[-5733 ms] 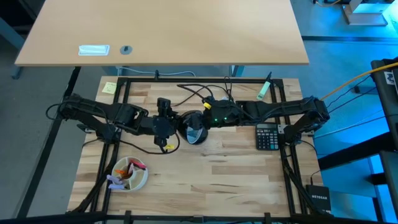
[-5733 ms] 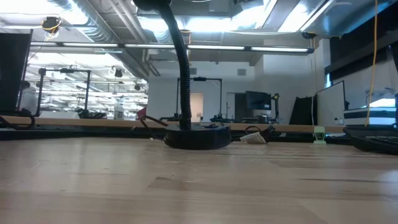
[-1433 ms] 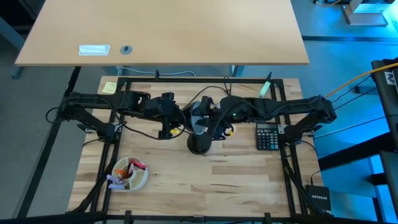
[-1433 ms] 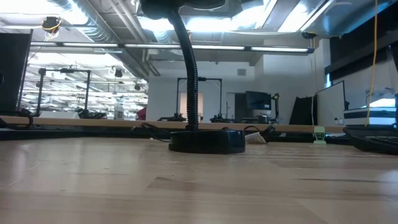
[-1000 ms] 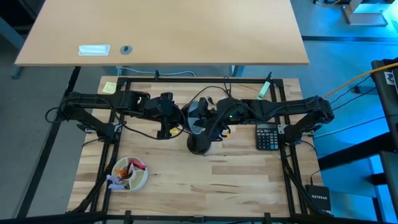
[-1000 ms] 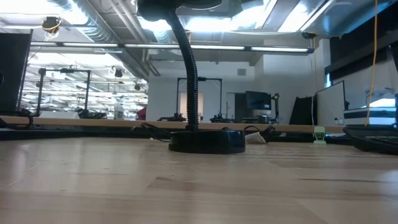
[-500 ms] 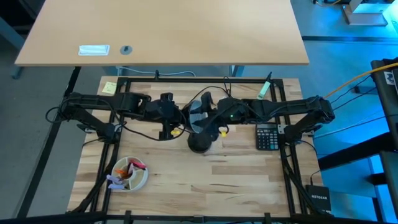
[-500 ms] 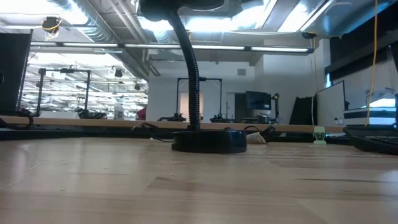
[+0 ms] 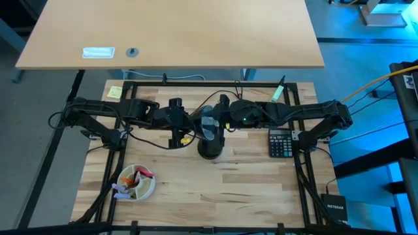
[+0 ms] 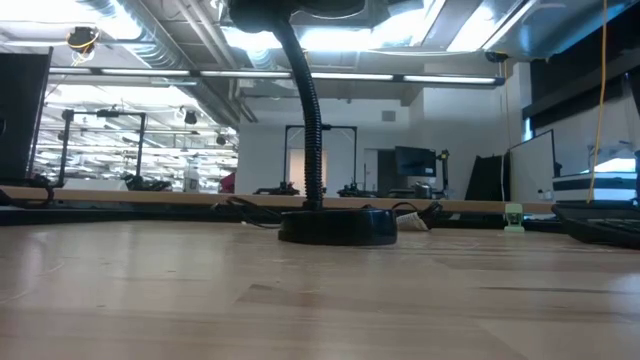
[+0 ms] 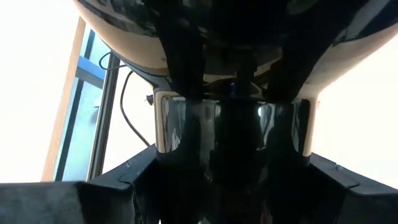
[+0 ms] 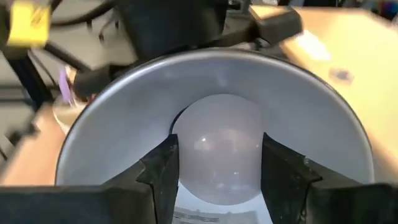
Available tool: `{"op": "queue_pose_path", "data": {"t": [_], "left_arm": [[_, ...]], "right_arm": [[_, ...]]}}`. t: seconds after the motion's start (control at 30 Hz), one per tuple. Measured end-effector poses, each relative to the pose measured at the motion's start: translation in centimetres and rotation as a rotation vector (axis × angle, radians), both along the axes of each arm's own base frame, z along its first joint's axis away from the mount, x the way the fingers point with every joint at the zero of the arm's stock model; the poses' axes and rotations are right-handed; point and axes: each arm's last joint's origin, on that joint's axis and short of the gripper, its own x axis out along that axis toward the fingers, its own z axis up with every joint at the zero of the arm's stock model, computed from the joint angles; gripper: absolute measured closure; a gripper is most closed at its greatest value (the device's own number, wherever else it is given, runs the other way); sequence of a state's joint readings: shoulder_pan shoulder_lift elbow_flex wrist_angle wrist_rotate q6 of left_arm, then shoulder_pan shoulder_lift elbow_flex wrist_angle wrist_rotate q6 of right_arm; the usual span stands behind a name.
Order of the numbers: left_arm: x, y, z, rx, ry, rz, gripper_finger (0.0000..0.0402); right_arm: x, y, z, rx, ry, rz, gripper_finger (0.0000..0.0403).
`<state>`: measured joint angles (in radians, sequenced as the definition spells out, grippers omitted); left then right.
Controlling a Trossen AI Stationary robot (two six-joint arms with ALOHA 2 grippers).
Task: Screw lightbulb
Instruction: Insert the white lightbulb into the black desk lamp
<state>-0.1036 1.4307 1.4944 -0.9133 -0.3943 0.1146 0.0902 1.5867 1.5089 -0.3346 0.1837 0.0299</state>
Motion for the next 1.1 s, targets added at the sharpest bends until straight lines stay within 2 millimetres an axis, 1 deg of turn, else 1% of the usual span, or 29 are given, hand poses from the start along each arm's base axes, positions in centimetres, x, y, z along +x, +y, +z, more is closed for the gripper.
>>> {"op": "queue_pose_path", "data": {"t": [0.23,0.6,0.73,0.83,0.97,1.03,1.1], "left_arm": [[-0.2,-1.1,0.1,0.055,-0.010,0.014,0.0153],[-0.3,-2.1,0.0,0.074,-0.003,-0.017,0.0153],[-0.4,-2.5,0.1,0.083,0.000,-0.035,0.0153],[-0.4,-2.6,0.1,0.083,0.000,-0.039,0.0153],[-0.5,-2.5,0.0,0.084,0.005,-0.039,0.0153],[-0.5,-2.5,0.0,0.084,0.011,-0.038,0.0153],[-0.5,-2.5,0.0,0.084,0.012,-0.038,0.0153]], "right_arm": [[-0.1,0.0,-0.1,0.329,-0.023,-0.141,0.0217],[-0.1,0.1,-0.2,0.796,-0.057,-0.343,0.0217],[-0.2,-0.1,-0.3,0.925,-0.062,-0.401,0.0216],[-0.2,-0.1,-0.3,0.975,-0.065,-0.422,0.0216],[-0.1,-0.3,-0.3,0.940,-0.083,-0.441,0.0214],[-0.1,-0.4,-0.3,0.934,-0.084,-0.438,0.0203],[-0.1,-0.4,-0.3,0.911,-0.085,-0.428,0.0182]]}}
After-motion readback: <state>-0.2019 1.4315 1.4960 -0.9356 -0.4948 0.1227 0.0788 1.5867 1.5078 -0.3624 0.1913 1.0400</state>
